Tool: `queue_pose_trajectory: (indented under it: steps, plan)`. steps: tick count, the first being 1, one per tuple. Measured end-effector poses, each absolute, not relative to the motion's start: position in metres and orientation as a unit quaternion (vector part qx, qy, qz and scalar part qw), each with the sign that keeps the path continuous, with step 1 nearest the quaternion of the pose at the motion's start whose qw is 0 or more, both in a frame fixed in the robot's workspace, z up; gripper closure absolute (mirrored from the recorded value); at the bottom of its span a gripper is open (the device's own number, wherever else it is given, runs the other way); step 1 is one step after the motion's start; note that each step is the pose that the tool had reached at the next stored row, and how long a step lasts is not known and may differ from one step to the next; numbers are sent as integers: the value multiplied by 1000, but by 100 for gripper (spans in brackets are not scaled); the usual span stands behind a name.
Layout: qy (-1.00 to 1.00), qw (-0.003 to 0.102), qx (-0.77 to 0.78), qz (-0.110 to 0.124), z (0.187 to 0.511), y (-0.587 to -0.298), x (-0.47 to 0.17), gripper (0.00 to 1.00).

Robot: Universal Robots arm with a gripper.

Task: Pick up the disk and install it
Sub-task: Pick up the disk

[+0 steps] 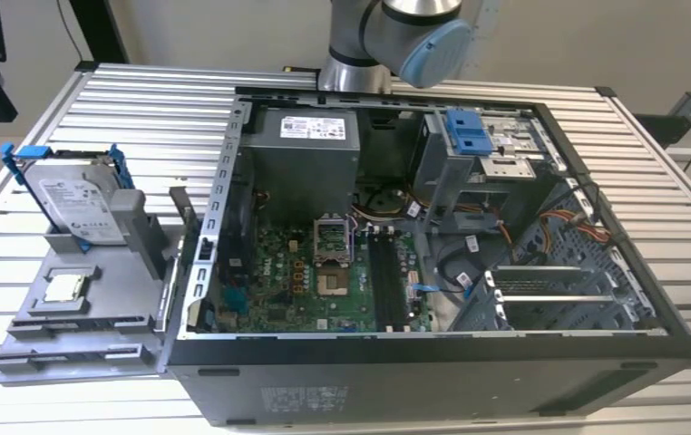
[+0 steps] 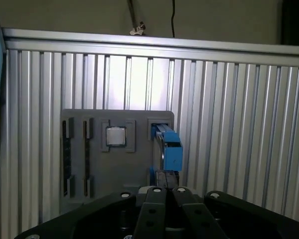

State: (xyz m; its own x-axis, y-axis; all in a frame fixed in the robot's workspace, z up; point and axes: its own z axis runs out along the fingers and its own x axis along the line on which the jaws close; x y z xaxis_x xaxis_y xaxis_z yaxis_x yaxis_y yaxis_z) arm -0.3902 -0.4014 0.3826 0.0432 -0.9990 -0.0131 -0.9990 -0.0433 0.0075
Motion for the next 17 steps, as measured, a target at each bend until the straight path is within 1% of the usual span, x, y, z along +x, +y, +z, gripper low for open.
queue_pose_trajectory:
  steps: [4,5,17]
  plan:
    - [692,2,-722,7,383,-401,-390,100]
    - [692,2,-722,7,383,-401,-390,0]
    - [692,2,-722,7,383,-401,-390,0]
